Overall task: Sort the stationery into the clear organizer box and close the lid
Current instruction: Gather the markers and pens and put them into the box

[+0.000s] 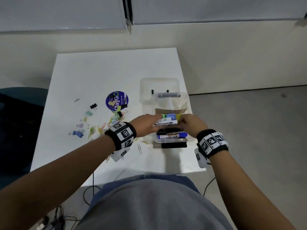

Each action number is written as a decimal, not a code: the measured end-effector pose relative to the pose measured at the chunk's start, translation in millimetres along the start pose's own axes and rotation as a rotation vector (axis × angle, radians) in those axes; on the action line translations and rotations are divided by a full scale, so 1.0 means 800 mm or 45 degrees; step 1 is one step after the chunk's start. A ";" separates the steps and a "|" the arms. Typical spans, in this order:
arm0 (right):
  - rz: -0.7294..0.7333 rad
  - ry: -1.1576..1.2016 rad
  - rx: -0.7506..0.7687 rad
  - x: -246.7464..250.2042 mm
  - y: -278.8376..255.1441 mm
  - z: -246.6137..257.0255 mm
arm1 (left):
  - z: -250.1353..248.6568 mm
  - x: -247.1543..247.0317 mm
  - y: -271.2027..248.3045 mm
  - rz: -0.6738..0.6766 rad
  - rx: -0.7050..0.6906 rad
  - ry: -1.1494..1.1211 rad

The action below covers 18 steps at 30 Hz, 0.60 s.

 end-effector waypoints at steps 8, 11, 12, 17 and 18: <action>-0.249 0.237 -0.338 -0.018 0.007 -0.025 | -0.061 -0.053 0.051 0.159 -0.076 0.316; -0.277 0.275 -0.339 -0.027 0.010 -0.028 | -0.076 -0.061 0.068 0.052 -0.063 0.379; -0.278 0.298 -0.342 -0.028 0.011 -0.029 | -0.077 -0.063 0.070 0.007 -0.072 0.384; -0.310 0.358 -0.394 -0.023 0.010 -0.025 | -0.061 -0.058 0.047 -0.316 -0.214 0.279; -0.394 0.322 -0.378 -0.022 0.009 -0.020 | -0.050 -0.054 0.036 -0.406 -0.225 0.229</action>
Point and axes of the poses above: each hand's wrist, its own y-axis towards the middle knuckle, its own x-axis out of the back of the hand, z = x × y, the point moved 2 cm from there along y, towards the middle knuckle, and after that the axes turned 2 degrees about -z, right-handed, at the moved point
